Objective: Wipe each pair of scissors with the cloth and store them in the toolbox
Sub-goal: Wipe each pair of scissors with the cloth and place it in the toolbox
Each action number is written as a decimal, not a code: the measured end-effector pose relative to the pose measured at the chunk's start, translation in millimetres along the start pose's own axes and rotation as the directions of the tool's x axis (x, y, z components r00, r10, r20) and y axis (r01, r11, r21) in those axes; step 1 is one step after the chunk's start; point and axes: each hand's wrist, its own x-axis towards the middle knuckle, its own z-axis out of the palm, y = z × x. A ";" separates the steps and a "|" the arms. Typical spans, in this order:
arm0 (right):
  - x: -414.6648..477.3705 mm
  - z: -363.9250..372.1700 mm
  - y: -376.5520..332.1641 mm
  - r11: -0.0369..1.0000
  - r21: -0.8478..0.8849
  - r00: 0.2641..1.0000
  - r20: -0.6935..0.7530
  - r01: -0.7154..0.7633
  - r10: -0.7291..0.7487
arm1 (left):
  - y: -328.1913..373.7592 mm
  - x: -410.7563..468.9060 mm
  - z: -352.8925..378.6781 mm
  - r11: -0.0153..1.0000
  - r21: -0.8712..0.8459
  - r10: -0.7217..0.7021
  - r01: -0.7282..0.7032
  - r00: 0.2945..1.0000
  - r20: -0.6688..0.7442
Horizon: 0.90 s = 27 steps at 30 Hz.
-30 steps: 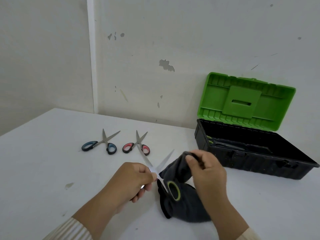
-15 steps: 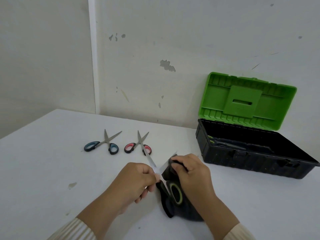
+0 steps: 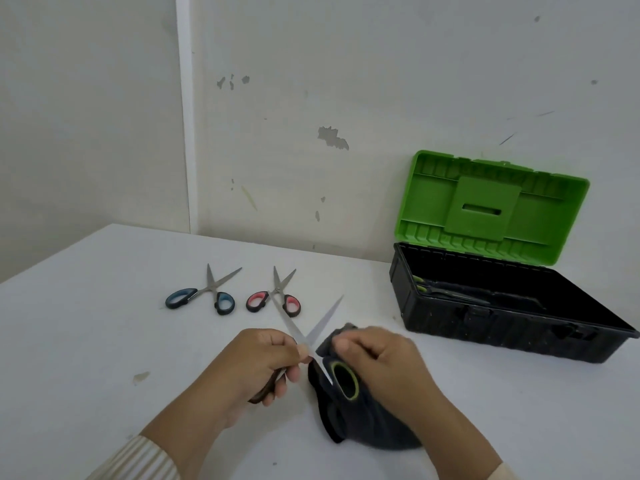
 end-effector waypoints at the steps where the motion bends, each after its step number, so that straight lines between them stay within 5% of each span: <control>1: -0.7 2.6 -4.2 0.999 -0.034 0.996 0.087 0.026 -0.023 | -0.7 0.4 -0.6 1.000 -0.015 -0.005 0.005 1.000 -0.002; 4: -0.5 5.8 -5.1 0.998 -0.066 0.985 0.171 0.017 -0.006 | -0.3 1.6 -1.7 0.996 -0.074 -0.042 0.041 0.999 -0.015; 7: -0.1 6.2 -2.7 0.997 0.052 0.995 0.077 -0.064 0.060 | 4.3 2.8 -5.3 0.948 -0.299 -0.111 0.108 0.994 0.006; 13: 2.4 8.8 -0.2 0.974 0.185 0.986 -0.077 -0.134 0.150 | -8.1 7.6 15.6 0.599 -0.797 -0.026 0.080 0.996 0.081; 17: 0.0 13.7 -2.8 0.991 0.119 0.992 -0.108 -0.058 0.071 | -18.6 4.5 42.9 0.758 -0.648 0.029 -0.073 0.996 -0.079; 22: -1.4 27.4 -3.6 0.997 0.028 0.997 -0.014 0.077 -0.076 | -18.8 4.9 40.1 0.816 -0.570 0.019 -0.098 0.990 -0.143; 27: 7.7 -3.5 17.5 0.992 0.106 0.991 -0.108 -0.065 0.076 | -14.5 11.9 17.8 0.895 -0.435 -0.022 -0.098 0.965 -0.263</control>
